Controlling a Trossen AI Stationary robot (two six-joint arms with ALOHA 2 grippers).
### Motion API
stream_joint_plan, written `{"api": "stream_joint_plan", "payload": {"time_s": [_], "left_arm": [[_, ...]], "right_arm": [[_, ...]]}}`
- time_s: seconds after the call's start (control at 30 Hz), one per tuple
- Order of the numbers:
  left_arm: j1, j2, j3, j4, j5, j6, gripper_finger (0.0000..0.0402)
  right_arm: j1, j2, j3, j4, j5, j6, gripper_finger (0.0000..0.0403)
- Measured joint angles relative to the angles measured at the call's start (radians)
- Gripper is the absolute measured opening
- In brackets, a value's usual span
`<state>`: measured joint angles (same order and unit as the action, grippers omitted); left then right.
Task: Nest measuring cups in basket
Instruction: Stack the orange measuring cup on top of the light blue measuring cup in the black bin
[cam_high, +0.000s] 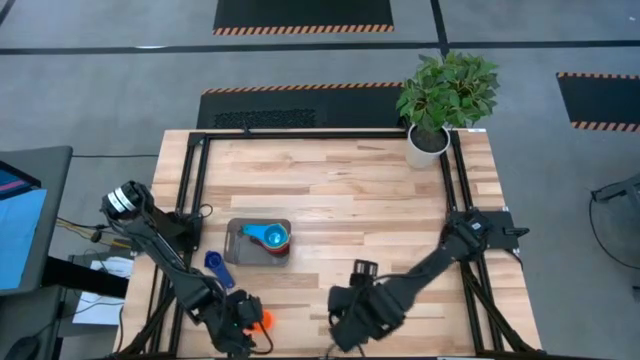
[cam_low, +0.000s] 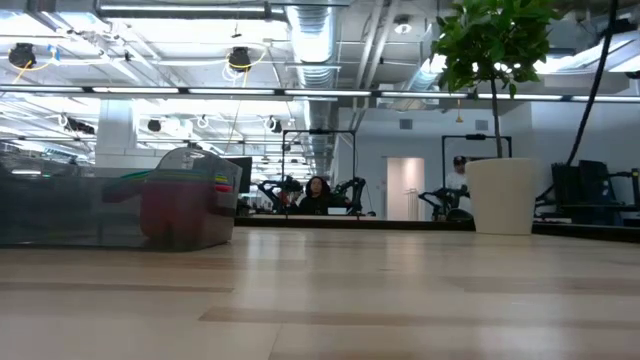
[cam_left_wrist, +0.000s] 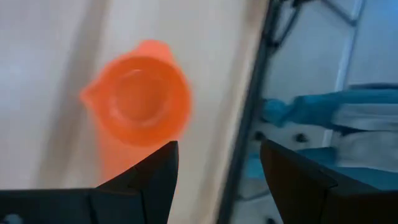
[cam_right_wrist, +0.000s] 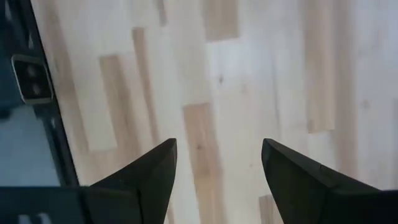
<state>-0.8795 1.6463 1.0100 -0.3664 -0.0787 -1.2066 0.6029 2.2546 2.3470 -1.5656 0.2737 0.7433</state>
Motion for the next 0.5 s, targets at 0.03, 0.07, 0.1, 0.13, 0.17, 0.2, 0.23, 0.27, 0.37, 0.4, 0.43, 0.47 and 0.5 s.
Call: {"api": "stream_joint_plan", "payload": {"time_s": [0.03, 0.07, 0.1, 0.13, 0.17, 0.2, 0.23, 0.27, 0.37, 0.4, 0.43, 0.47, 0.5], "left_arm": [[0.000, -0.001, 0.000, 0.025, 0.002, -0.006, 0.0215], [0.000, -0.002, 0.001, 0.049, -0.010, -0.008, 0.0215], [0.000, -0.002, 0.002, 0.055, -0.030, -0.011, 0.0215], [-0.001, 0.000, 0.002, 0.049, -0.052, -0.012, 0.0215], [-0.003, 0.012, 0.002, 0.047, -0.065, -0.009, 0.0215], [-0.001, 0.029, 0.002, 0.048, -0.066, -0.009, 0.0215], [-0.001, 0.045, 0.001, 0.044, -0.068, -0.010, 0.0215], [0.001, 0.060, 0.000, 0.042, -0.066, -0.014, 0.0215], [0.009, 0.100, 0.010, 0.048, -0.043, -0.025, 0.0215], [0.009, 0.108, 0.014, 0.040, -0.041, -0.025, 0.0215], [0.010, 0.116, 0.019, 0.038, -0.045, -0.023, 0.0215], [0.014, 0.123, 0.027, 0.039, -0.054, -0.019, 0.0215], [0.016, 0.124, 0.031, 0.038, -0.065, -0.015, 0.0215]], "right_arm": [[0.014, -0.006, 0.000, 0.000, 0.039, 0.027, 0.0258], [0.028, -0.012, 0.000, 0.000, 0.075, 0.054, 0.0258], [0.041, -0.016, 0.000, 0.004, 0.107, 0.080, 0.0258], [0.051, -0.019, 0.000, 0.001, 0.134, 0.104, 0.0258], [0.059, -0.020, 0.000, -0.005, 0.156, 0.126, 0.0258], [0.069, -0.020, 0.000, -0.008, 0.176, 0.149, 0.0258], [0.078, -0.020, 0.000, -0.008, 0.197, 0.168, 0.0258], [0.088, -0.020, 0.000, -0.006, 0.222, 0.183, 0.0258], [0.124, -0.020, 0.000, -0.006, 0.344, 0.251, 0.0258], [0.135, -0.021, 0.000, -0.007, 0.384, 0.277, 0.0258], [0.148, -0.025, 0.000, -0.005, 0.418, 0.299, 0.0258], [0.159, -0.031, 0.000, -0.004, 0.447, 0.314, 0.0258], [0.166, -0.039, 0.000, -0.005, 0.472, 0.333, 0.0258]]}}
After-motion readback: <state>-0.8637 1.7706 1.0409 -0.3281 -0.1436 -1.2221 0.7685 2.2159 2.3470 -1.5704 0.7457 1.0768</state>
